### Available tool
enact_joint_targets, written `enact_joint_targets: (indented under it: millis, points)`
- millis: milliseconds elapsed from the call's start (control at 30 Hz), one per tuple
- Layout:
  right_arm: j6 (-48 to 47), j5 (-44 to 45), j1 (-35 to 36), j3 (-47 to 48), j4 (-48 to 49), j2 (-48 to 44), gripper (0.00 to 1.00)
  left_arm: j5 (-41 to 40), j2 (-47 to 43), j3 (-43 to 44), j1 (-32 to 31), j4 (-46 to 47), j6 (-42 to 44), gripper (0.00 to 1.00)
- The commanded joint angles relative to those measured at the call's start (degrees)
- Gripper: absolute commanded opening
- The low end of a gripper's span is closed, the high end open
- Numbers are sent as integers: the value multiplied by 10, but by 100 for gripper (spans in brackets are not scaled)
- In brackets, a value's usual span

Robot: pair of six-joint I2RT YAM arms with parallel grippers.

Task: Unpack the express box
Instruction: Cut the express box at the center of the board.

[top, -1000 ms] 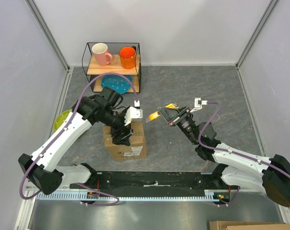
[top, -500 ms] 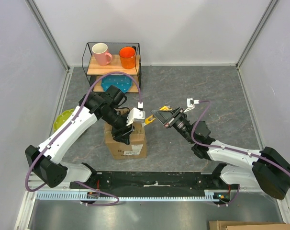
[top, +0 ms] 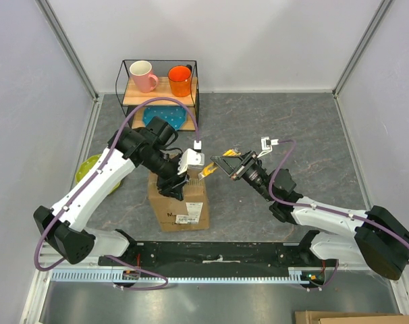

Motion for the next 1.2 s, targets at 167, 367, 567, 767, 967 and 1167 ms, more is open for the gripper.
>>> enact_joint_targets:
  millis: [167,367,567,767,967,1167]
  points:
    - [-4,-2,-1,34,-20,-9,0,-72,-85,-44,-44,53,-13,17]
    - [-3,-7,-2,56,-30,-5,0,-175,-125,-101,-101,97,-18,11]
    - [9,-32,2,57,-24,8,0,-214,-130,-117,-106,122,-22,6]
    - [-17,-28,16,49,-80,-7,0,-212,-131,-118,-108,129,-25,2]
    - [-40,-18,16,50,-83,-5,0,-198,-138,-115,-109,121,-33,2]
    - [-48,-21,17,52,-97,-7,0,-197,-143,-123,-109,121,-32,2]
